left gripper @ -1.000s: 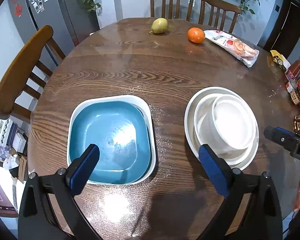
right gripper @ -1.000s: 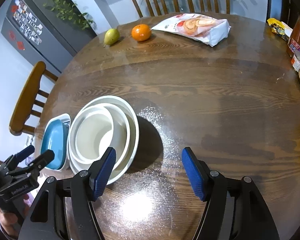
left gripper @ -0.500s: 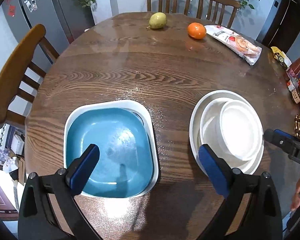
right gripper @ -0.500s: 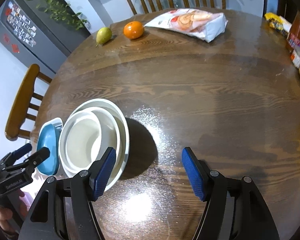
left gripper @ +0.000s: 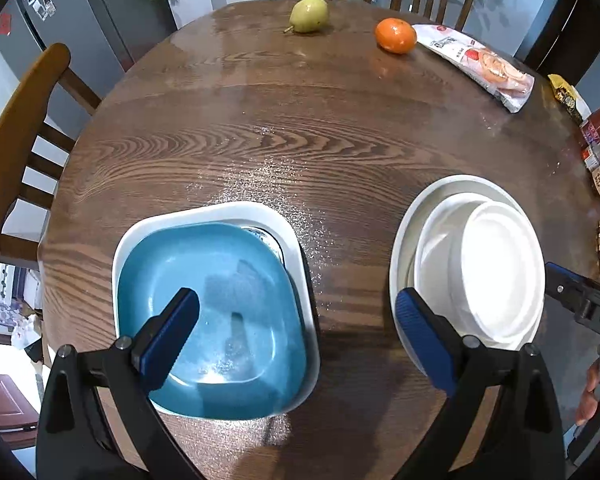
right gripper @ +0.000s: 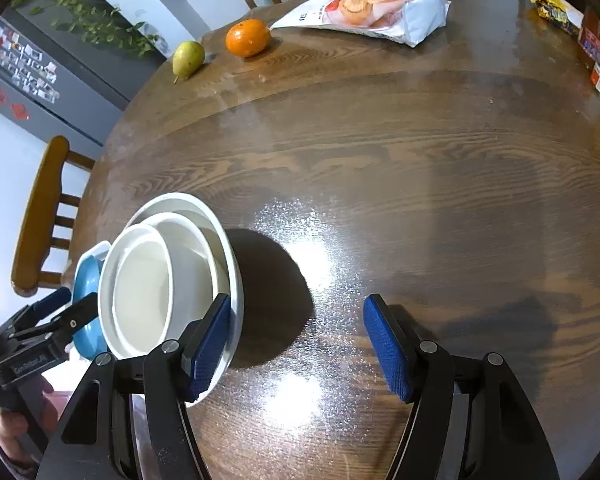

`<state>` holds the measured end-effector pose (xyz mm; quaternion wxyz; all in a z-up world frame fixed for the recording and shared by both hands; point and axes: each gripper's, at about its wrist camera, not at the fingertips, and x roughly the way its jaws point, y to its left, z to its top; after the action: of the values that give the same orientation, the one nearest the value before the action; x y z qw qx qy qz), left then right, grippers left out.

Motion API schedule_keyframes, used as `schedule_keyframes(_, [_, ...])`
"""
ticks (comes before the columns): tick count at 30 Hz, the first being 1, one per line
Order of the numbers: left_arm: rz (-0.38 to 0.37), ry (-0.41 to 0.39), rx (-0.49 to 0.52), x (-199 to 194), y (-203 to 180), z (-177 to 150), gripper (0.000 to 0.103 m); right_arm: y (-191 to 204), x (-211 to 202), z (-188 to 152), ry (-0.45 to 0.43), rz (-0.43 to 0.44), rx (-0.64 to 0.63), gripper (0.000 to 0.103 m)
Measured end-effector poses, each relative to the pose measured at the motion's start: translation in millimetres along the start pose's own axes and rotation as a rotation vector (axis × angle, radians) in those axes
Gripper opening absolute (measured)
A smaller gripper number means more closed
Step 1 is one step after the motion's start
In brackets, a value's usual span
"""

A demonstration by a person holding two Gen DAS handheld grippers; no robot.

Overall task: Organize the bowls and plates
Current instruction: 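Withdraw both grippers and move them to the rim of the bowl stack, then close both grippers on the rim of the stacked white bowls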

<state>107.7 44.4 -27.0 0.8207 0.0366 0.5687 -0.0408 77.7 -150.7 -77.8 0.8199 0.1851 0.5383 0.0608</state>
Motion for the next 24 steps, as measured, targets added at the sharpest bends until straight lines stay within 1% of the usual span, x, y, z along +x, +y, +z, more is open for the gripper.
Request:
schedule_keyframes(1, [0.0, 0.001, 0.005, 0, -1, 1, 0.098, -1, 1, 0, 0.001, 0.004, 0.001, 0.07])
schedule_keyframes(3, [-0.001, 0.006, 0.029, 2, -6, 1, 0.094, -1, 2, 0, 0.004, 0.007, 0.0, 0.07])
schedule_keyframes(5, [-0.015, 0.016, 0.05, 4, -13, 0, 0.078, -1, 4, 1, 0.007, 0.012, -0.006, 0.067])
schedule_keyframes(6, [-0.019, 0.012, 0.051, 3, -14, 0, 0.076, 0, 5, 2, 0.009, 0.018, -0.01, 0.064])
schedule_keyframes(8, [-0.031, 0.011, 0.054, 2, -15, 1, 0.067, 1, 7, 2, 0.014, 0.043, -0.007, 0.058])
schedule_keyframes(9, [-0.042, 0.012, 0.049, 2, -14, 1, 0.066, 0, 7, 2, 0.014, 0.053, -0.003, 0.054])
schedule_keyframes(10, [-0.047, 0.011, 0.045, 2, -14, 1, 0.062, 0, 7, 3, 0.012, 0.065, -0.001, 0.052])
schedule_keyframes(11, [-0.05, 0.007, 0.044, 2, -15, 0, 0.056, 1, 7, 3, 0.009, 0.071, -0.001, 0.049])
schedule_keyframes(12, [-0.059, 0.001, 0.045, 2, -17, -1, 0.052, 2, 6, 3, 0.006, 0.076, -0.003, 0.045])
schedule_keyframes(13, [-0.067, -0.001, 0.045, 1, -20, 0, 0.042, 4, 6, 3, 0.002, 0.085, -0.006, 0.042])
schedule_keyframes(14, [-0.081, -0.004, 0.046, 1, -23, -1, 0.031, 6, 6, 2, -0.001, 0.094, -0.009, 0.035])
schedule_keyframes(15, [-0.083, -0.009, 0.049, 1, -27, -2, 0.028, 8, 5, 2, -0.004, 0.103, -0.012, 0.029])
schedule_keyframes(17, [-0.082, -0.024, 0.055, 0, -33, -3, 0.016, 12, 5, 2, -0.014, 0.117, -0.018, 0.021])
schedule_keyframes(18, [-0.082, -0.031, 0.054, 0, -34, -4, 0.014, 13, 4, 1, -0.018, 0.121, -0.018, 0.018])
schedule_keyframes(21, [-0.099, -0.052, 0.037, -1, -35, -7, 0.004, 14, 4, 0, -0.028, 0.133, -0.009, 0.015])
schedule_keyframes(22, [-0.101, -0.062, 0.029, -1, -36, -8, 0.002, 13, 4, 0, -0.032, 0.141, 0.001, 0.014])
schedule_keyframes(24, [-0.089, -0.083, 0.022, -1, -39, -10, 0.002, 13, 4, -1, -0.035, 0.156, 0.015, 0.011])
